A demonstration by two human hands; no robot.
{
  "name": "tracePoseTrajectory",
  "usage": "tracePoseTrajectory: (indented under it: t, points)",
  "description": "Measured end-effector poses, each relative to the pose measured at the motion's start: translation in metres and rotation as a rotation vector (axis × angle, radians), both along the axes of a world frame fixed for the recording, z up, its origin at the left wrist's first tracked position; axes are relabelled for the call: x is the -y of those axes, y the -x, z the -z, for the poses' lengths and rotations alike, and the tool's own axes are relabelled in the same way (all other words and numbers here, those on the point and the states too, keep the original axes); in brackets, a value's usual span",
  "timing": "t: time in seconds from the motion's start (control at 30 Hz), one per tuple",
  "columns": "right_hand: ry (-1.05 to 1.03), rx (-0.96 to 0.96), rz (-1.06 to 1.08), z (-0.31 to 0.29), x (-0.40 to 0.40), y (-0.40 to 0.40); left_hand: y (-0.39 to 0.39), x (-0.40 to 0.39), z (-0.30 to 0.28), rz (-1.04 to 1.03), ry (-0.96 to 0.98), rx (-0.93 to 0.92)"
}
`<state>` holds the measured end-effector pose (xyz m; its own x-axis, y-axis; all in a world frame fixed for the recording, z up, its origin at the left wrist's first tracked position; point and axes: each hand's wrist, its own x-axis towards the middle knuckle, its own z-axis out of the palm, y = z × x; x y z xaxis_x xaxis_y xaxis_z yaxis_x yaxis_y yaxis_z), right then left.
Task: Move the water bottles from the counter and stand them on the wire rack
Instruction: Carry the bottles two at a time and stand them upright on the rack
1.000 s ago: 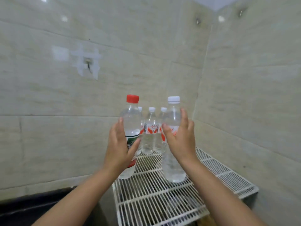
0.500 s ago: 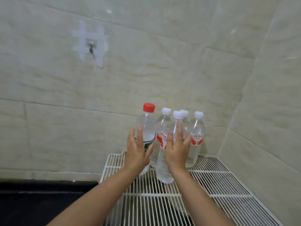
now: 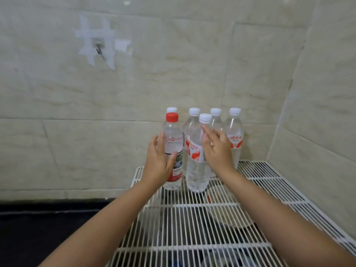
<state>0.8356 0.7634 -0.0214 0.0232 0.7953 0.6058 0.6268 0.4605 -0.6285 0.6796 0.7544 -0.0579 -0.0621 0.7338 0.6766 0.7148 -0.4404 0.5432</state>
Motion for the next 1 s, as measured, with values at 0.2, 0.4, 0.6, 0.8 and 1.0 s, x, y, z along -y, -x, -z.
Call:
tracePoseTrajectory:
  t: [0.2, 0.4, 0.6, 0.8, 1.0]
  points:
    - [-0.056, 0.107, 0.024, -0.056, -0.004, -0.002, 0.000, 0.002, -0.089, -0.066, 0.048, -0.128]
    - [0.178, 0.457, 0.187, -0.087, -0.017, 0.010, -0.005, -0.013, -0.115, -0.001, 0.251, -0.293]
    - [0.212, 0.658, 0.065, -0.101, -0.023, 0.012, 0.004, -0.011, -0.119, -0.025, 0.277, -0.315]
    - [0.281, 0.658, -0.246, -0.112, -0.013, 0.000, 0.005, -0.009, -0.111, -0.203, 0.295, -0.213]
    - [0.329, 0.710, -0.038, -0.112, -0.012, 0.000, 0.007, -0.004, -0.121, 0.051, 0.405, -0.314]
